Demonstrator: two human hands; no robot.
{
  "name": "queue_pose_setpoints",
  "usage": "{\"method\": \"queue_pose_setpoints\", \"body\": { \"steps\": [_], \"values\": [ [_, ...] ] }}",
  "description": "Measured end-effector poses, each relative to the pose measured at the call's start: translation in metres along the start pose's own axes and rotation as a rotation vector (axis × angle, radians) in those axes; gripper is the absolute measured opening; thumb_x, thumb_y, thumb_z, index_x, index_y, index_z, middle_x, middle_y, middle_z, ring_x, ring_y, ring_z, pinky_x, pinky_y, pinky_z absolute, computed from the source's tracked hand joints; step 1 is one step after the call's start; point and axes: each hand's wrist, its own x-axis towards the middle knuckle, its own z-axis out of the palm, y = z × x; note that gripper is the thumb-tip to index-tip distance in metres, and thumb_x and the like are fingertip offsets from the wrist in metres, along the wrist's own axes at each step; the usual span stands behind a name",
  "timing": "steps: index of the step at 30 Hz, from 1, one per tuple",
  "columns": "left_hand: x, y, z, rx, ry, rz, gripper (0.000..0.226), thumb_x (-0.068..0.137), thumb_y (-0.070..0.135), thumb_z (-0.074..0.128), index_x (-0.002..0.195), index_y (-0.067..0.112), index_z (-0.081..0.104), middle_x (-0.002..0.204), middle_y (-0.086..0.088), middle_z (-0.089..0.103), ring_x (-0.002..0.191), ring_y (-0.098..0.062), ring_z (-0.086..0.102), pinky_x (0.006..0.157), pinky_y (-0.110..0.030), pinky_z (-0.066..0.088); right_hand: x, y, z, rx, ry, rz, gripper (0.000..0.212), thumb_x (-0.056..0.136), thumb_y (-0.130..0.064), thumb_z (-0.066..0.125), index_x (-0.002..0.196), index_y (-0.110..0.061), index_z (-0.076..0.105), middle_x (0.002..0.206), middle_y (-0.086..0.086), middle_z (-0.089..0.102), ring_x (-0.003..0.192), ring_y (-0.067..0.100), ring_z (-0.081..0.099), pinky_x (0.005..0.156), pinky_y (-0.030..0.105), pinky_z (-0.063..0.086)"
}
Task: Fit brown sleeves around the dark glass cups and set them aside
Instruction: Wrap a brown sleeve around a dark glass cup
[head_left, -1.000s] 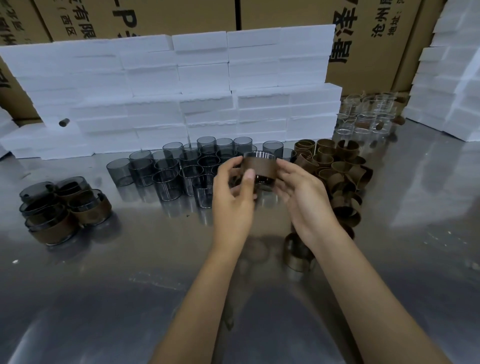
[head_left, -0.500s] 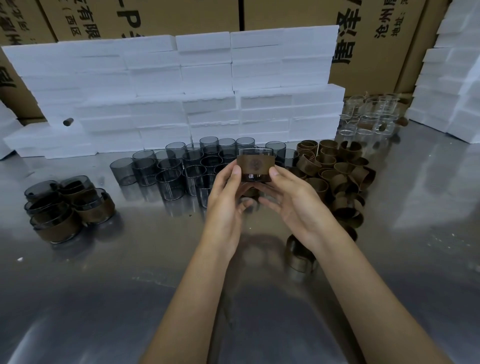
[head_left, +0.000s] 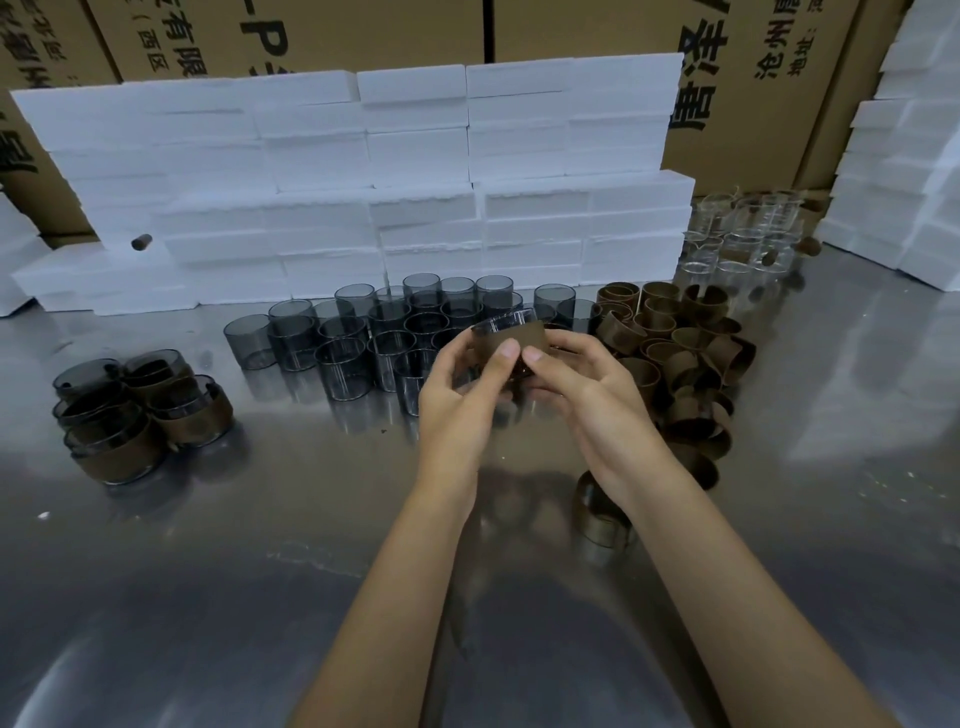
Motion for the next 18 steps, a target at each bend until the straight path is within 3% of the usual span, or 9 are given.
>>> {"method": "queue_pose_setpoints", "body": {
  "steps": [3,6,9,14,18],
  "values": [
    [0.0046,0.0045,-0.0025,-0.278,0.035,-0.113,0.023,0.102,0.016,0.059,0.124,0.011,0.06,0.119,-0.015,0.069,0.104,-0.03,0.069,0.094,-0.041,0.058,0.0013,-0.0007,-0.0014,0.008,-0.014,-0.007,0.018,0.094,-0.006,0.069,0.109,-0.015,0.069,0.106,0.011,0.071,0.091,0.019,0.071,0.08,0.028,0.058],
    [0.0051,0.0055,-0.0068,-0.439,-0.035,-0.206,0.024,0.103,0.022,0.052,0.109,0.004,0.066,0.095,-0.013,0.073,0.091,-0.025,0.07,0.088,-0.039,0.057,0.0013,0.0006,-0.001,-0.029,-0.016,-0.018,0.018,0.093,-0.006,0.069,0.109,-0.014,0.068,0.097,0.004,0.068,0.081,0.01,0.068,0.065,0.02,0.054],
    [0.0035,0.007,-0.0075,-0.463,-0.089,-0.22,0.031,0.103,0.032,0.054,0.105,0.005,0.069,0.094,-0.012,0.075,0.082,-0.022,0.072,0.087,-0.038,0.05,0.0007,0.0028,-0.0008,-0.083,-0.054,-0.014,0.024,0.092,-0.013,0.073,0.114,-0.018,0.066,0.104,0.004,0.065,0.091,0.011,0.066,0.067,0.021,0.054],
    [0.0032,0.008,-0.0096,-0.47,-0.115,-0.224,0.04,0.104,0.035,0.052,0.12,0.0,0.063,0.108,-0.019,0.073,0.11,-0.037,0.066,0.093,-0.041,0.052,0.0009,0.0028,-0.0003,-0.132,-0.068,-0.015,0.033,0.089,-0.018,0.076,0.121,-0.019,0.066,0.108,0.004,0.063,0.09,0.009,0.064,0.067,0.02,0.053],
    [0.0008,0.0099,-0.0054,-0.35,-0.126,-0.185,0.054,0.094,0.032,0.064,0.13,-0.007,0.058,0.118,-0.023,0.066,0.103,-0.034,0.068,0.087,-0.041,0.05,0.0003,0.0021,-0.0016,-0.167,-0.069,-0.017,0.033,0.09,-0.018,0.076,0.122,-0.021,0.067,0.108,0.004,0.063,0.089,0.008,0.066,0.07,0.022,0.053]
  ]
}}
